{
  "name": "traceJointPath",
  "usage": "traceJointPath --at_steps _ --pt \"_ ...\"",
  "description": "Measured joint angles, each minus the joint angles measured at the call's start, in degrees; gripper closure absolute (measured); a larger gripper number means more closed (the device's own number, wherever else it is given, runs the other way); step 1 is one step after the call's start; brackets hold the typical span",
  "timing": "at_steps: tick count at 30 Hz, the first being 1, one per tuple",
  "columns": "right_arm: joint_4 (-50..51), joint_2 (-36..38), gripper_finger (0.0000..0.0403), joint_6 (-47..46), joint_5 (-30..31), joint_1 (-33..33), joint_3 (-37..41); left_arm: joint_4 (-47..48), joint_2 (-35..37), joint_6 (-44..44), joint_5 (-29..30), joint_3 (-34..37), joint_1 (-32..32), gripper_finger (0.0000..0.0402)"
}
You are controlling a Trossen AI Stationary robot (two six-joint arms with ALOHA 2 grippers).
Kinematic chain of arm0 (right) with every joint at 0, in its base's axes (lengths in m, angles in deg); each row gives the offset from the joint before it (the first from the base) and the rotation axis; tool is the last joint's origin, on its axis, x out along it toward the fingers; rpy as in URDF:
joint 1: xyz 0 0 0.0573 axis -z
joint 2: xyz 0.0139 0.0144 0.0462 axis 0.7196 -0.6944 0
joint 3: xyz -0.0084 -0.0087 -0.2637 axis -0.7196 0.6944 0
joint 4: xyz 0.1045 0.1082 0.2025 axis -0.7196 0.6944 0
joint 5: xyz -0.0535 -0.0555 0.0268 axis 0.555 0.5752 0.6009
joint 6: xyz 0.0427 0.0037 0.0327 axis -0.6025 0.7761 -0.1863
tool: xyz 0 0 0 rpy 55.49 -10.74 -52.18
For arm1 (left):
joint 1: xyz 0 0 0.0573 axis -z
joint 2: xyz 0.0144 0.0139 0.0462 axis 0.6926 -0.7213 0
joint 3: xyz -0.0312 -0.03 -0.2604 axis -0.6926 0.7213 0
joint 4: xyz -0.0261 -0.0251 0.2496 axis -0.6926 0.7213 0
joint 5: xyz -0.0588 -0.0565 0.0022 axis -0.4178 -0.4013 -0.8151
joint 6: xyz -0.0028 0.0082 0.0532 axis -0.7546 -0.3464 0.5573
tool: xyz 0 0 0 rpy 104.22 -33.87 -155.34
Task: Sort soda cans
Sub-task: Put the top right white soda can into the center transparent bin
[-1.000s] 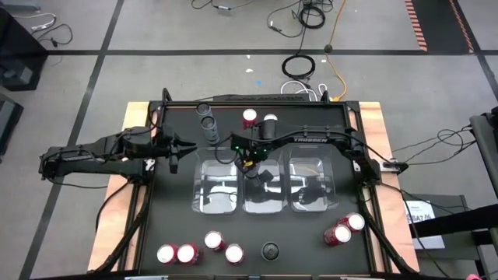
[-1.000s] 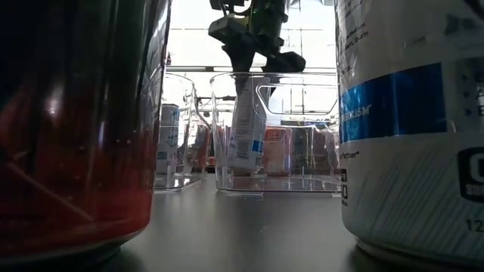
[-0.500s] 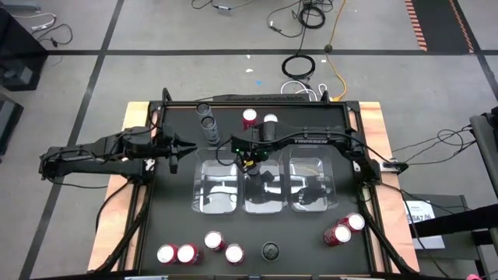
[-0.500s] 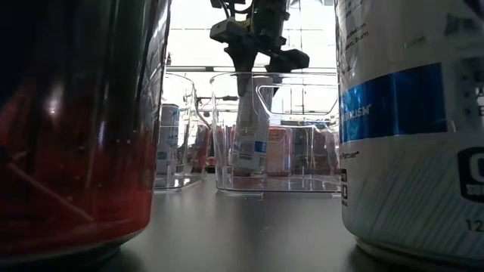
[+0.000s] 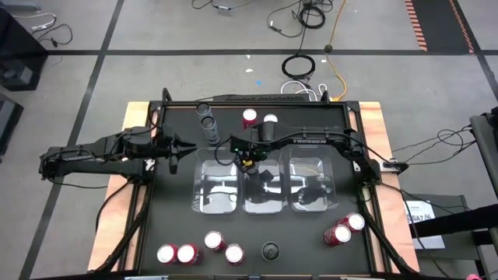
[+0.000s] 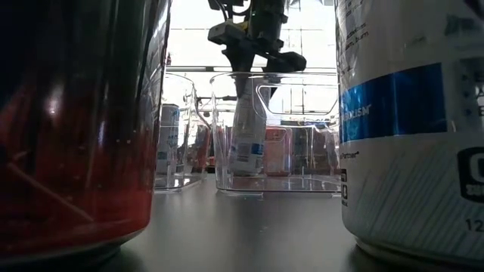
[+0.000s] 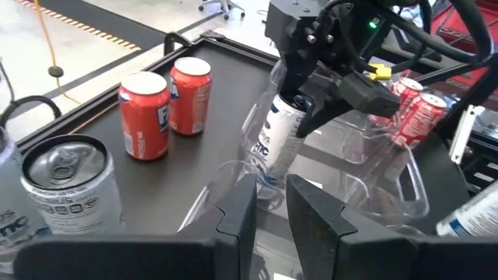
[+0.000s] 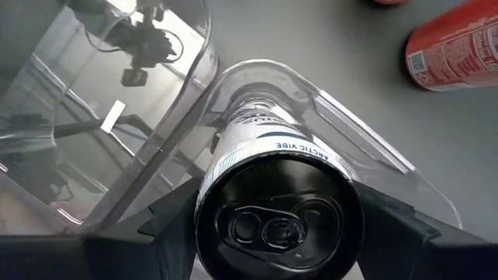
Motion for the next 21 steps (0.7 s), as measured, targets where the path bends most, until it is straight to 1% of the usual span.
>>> traceJointPath --at_steps 5,21 --pt "-0.05 0.0 0.0146 0.24 0.0 -0.1 0.0 0.07 0.0 -0.03 -1.23 0.0 0.02 0.032" --pt "-0.12 0.0 0.0146 0.26 -0.02 -0.12 0.0 0.15 0.0 -0.02 -1.31 0.0 0.02 0.032"
